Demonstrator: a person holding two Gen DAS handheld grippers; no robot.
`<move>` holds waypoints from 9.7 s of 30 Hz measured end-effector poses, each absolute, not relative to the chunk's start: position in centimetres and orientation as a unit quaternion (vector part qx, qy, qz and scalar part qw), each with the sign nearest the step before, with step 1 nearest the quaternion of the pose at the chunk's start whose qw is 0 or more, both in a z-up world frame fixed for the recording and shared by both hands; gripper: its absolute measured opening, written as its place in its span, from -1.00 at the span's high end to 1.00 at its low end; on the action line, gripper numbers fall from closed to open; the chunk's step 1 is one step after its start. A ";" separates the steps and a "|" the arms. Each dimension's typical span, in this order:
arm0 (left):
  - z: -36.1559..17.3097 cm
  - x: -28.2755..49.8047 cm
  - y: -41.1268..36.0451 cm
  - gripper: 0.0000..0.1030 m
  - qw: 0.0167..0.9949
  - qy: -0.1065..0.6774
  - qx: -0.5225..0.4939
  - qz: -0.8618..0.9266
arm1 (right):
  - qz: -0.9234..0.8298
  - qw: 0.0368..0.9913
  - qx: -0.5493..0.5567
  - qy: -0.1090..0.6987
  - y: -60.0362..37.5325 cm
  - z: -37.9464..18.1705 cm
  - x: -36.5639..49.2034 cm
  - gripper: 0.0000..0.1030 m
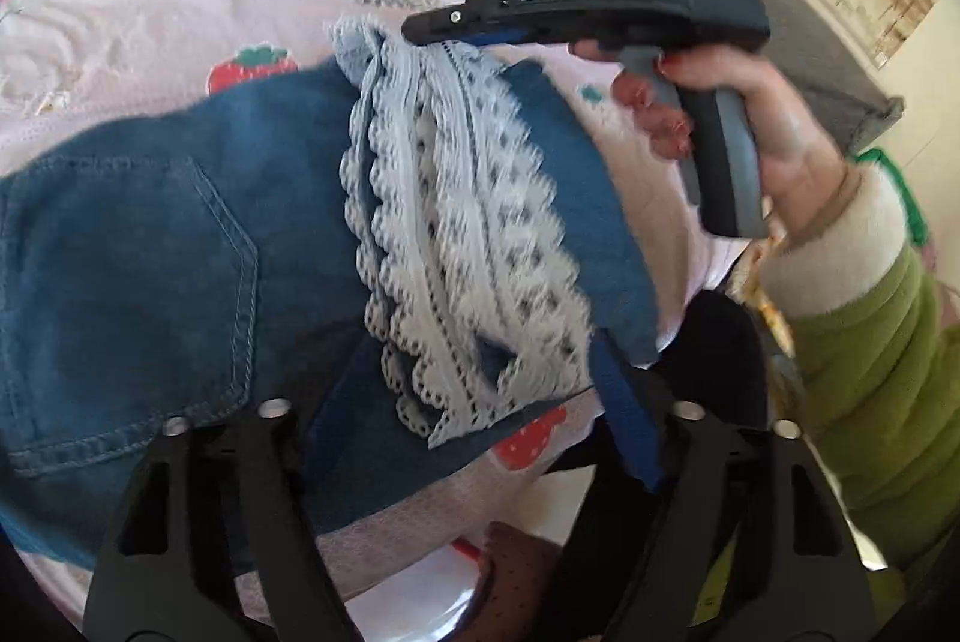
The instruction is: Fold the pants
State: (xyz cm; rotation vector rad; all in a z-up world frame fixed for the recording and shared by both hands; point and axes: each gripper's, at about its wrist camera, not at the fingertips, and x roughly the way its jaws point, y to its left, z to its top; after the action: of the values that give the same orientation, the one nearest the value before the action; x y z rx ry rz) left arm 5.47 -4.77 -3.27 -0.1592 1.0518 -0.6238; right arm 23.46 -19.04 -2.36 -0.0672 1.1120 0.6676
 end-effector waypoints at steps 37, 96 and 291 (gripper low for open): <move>-2.9 2.3 -3.5 0.71 0.820 0.491 -0.080 -0.281 | 0.330 0.806 -0.145 0.470 -10.9 -0.9 18.0 0.53; 0.6 -1.9 6.1 -0.72 0.897 0.429 -0.062 -0.087 | 0.422 0.807 -0.088 0.404 -7.7 5.0 13.2 -0.47; -0.6 1.3 -4.8 0.17 0.875 0.411 -0.030 -0.252 | 0.330 0.803 -0.046 0.494 -25.7 2.1 13.3 -0.62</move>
State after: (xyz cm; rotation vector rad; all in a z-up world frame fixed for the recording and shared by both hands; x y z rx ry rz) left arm 1.29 -4.77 -0.64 -0.0630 0.8585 -0.5262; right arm 13.25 -25.68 2.14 -0.0993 1.0574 0.7075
